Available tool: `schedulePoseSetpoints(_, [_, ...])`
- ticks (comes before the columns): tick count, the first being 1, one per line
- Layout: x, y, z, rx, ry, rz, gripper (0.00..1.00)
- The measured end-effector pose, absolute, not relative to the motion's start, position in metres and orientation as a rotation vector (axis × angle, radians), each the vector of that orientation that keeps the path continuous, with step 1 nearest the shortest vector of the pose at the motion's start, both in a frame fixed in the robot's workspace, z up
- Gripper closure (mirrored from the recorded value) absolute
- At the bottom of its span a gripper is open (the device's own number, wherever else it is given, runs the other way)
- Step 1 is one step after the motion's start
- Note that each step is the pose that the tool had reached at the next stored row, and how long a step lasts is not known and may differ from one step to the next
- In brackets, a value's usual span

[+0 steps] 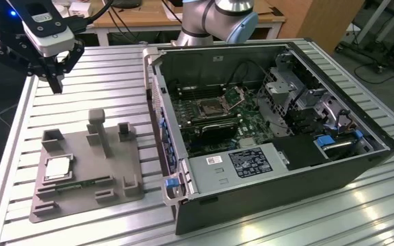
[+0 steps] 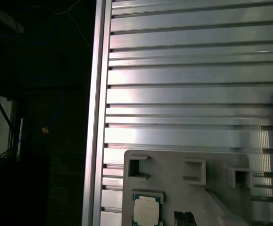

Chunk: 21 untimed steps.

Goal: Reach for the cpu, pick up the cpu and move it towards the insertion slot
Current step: 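Reach for the cpu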

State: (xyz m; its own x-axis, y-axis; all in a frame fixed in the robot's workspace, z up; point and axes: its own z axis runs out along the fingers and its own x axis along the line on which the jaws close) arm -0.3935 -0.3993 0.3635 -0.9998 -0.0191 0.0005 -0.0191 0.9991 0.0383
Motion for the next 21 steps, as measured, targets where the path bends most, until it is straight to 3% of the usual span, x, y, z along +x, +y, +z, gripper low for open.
schedulePoseSetpoints(21, [-0.4025, -0.3993, 0.3623, 0.030, -3.140, -0.060, 0.89])
